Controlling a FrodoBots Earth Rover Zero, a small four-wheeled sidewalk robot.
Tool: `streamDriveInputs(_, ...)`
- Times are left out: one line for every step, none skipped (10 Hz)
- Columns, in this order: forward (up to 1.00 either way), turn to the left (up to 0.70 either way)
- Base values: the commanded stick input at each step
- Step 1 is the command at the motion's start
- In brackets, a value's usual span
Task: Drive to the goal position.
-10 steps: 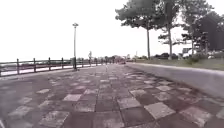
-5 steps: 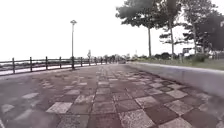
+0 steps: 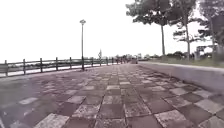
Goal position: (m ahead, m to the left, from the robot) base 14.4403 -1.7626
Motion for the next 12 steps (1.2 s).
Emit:
streamDriveInputs(1.00,0.00)
streamDriveInputs(1.00,0.00)
streamDriveInputs(1.00,0.00)
streamDriveInputs(1.00,0.00)
streamDriveInputs(1.00,0.00)
streamDriveInputs(1.00,-0.25)
streamDriveInputs(1.00,-0.40)
streamDriveInputs(1.00,-0.40)
streamDriveInputs(1.00,-0.38)
streamDriveInputs(1.00,0.00)
streamDriveInputs(1.00,0.00)
streamDriveInputs(1.00,0.00)
